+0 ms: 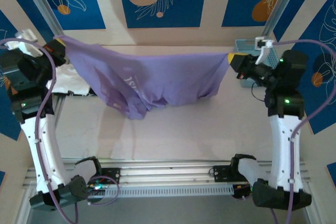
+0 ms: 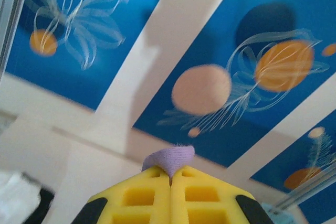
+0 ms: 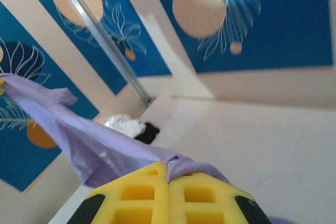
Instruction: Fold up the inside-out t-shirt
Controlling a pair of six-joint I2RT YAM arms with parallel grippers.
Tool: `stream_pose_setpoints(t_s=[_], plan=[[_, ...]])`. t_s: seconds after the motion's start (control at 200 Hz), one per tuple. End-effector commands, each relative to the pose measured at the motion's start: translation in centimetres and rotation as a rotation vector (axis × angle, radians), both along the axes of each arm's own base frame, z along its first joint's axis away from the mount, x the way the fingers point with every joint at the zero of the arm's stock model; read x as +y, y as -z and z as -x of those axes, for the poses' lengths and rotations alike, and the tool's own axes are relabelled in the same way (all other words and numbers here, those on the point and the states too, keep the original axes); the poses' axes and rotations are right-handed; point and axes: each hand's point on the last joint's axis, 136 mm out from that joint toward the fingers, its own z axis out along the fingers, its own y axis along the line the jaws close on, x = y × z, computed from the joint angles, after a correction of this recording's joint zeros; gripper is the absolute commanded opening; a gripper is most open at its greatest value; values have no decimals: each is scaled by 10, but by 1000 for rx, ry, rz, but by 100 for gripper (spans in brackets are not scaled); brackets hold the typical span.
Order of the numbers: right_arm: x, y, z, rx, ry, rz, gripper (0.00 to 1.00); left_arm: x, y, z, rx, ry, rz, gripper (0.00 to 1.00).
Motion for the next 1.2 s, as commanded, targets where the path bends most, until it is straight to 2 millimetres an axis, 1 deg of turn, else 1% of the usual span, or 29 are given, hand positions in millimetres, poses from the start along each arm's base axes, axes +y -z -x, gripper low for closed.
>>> stream_pose_setpoints(t_s=[0.0, 0.09, 0.175, 0.23, 0.3, 0.375, 0.41, 0.485, 0.56, 0.64, 0.685, 0.745, 0.785, 0.86, 0.92, 1.005, 1.06, 1.095, 1.145, 1.195], plan=[[-17, -47, 32, -104, 147, 52, 0, -9, -79, 55, -215, -62, -95, 0], [-29, -80, 57, -200, 257, 108, 0, -10, -116, 87, -303, -129, -169, 0], [-35, -106, 82, -289, 338, 144, 0, -14, -143, 109, -360, -159, -225, 0], [-37, -119, 95, -330, 367, 160, 0, -18, -159, 120, -395, -164, -254, 0], [-37, -131, 108, -369, 387, 176, 0, -24, -174, 128, -426, -156, -283, 0], [-37, -136, 111, -385, 392, 190, 0, -27, -181, 129, -438, -141, -304, 0], [-37, -137, 110, -387, 390, 195, 0, -28, -181, 124, -433, -127, -306, 0], [-37, -133, 104, -375, 384, 199, 0, -28, -173, 107, -396, -89, -301, 0], [-39, -129, 95, -368, 381, 198, 0, -26, -167, 90, -370, -68, -294, 0], [-39, -126, 85, -356, 367, 195, 0, -21, -166, 75, -355, -62, -285, 0], [-38, -124, 77, -346, 353, 190, 0, -20, -167, 68, -354, -51, -274, 0], [-40, -115, 61, -321, 342, 176, 0, -17, -160, 49, -328, -26, -248, 0], [-41, -106, 47, -297, 331, 167, 0, -16, -151, 32, -300, -7, -230, 0], [-43, -86, 17, -240, 308, 148, 0, -17, -123, -4, -220, 24, -225, 0], [-41, -72, -5, -200, 276, 131, 0, -24, -97, -34, -145, 45, -240, 0], [-36, -57, -30, -149, 238, 129, 0, -39, -69, -64, -65, 79, -281, 0], [-33, -52, -39, -130, 223, 136, 0, -44, -61, -72, -42, 88, -292, 0], [-31, -51, -41, -126, 213, 140, 0, -45, -62, -73, -42, 88, -292, 0], [-29, -51, -41, -126, 206, 144, 0, -44, -66, -69, -50, 81, -294, 0], [-27, -54, -36, -129, 204, 152, 0, -44, -73, -61, -66, 73, -303, 0]])
